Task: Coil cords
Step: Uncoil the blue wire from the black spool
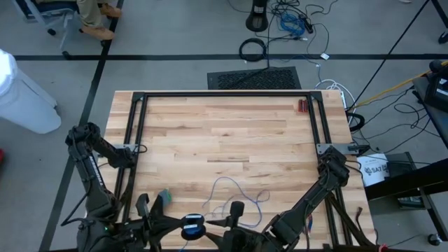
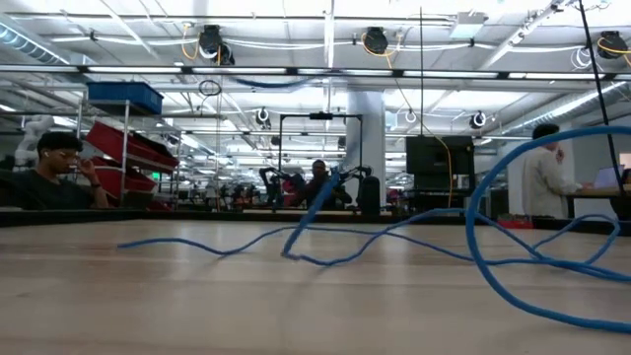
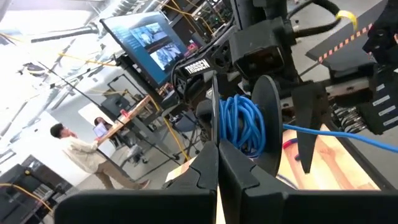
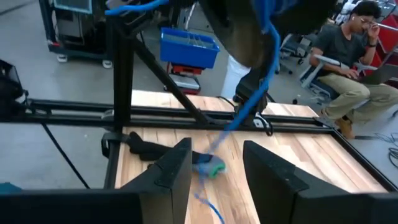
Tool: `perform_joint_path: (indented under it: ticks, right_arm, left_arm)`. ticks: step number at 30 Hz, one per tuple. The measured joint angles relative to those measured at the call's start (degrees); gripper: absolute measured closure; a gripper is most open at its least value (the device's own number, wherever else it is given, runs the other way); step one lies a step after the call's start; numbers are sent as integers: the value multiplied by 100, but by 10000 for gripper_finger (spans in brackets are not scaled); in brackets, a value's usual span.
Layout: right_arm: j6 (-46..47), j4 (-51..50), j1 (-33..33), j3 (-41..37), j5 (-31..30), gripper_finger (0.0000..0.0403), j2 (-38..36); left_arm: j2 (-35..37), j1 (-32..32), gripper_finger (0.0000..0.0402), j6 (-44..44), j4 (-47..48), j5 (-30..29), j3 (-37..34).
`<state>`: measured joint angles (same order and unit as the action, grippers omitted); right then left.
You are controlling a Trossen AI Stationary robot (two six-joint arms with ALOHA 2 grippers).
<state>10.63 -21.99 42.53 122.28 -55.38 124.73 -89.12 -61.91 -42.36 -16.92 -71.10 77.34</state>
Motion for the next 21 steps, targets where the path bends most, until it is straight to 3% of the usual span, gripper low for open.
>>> perform_joint_path:
  ticks: [5, 12, 15, 18, 21]
  right_arm:
    - [-185, 170, -139, -7, -64, 273, 211]
    - [-292, 221, -280, -7, -810, 273, 404]
    - [-303, 181, -282, -7, -935, 276, 406]
    - [-321, 161, -278, -7, -942, 302, 406]
    - [-316, 162, -278, -7, -918, 363, 406]
  left_arm:
    - [0, 112, 401, 279, 29, -412, 0]
    - [-1, 196, 401, 891, 492, -1150, -2]
    - [-2, 231, 401, 1041, 582, -1184, -4]
    - [-2, 284, 401, 1059, 552, -1183, -4]
    - [-2, 345, 401, 1073, 552, -1175, -4]
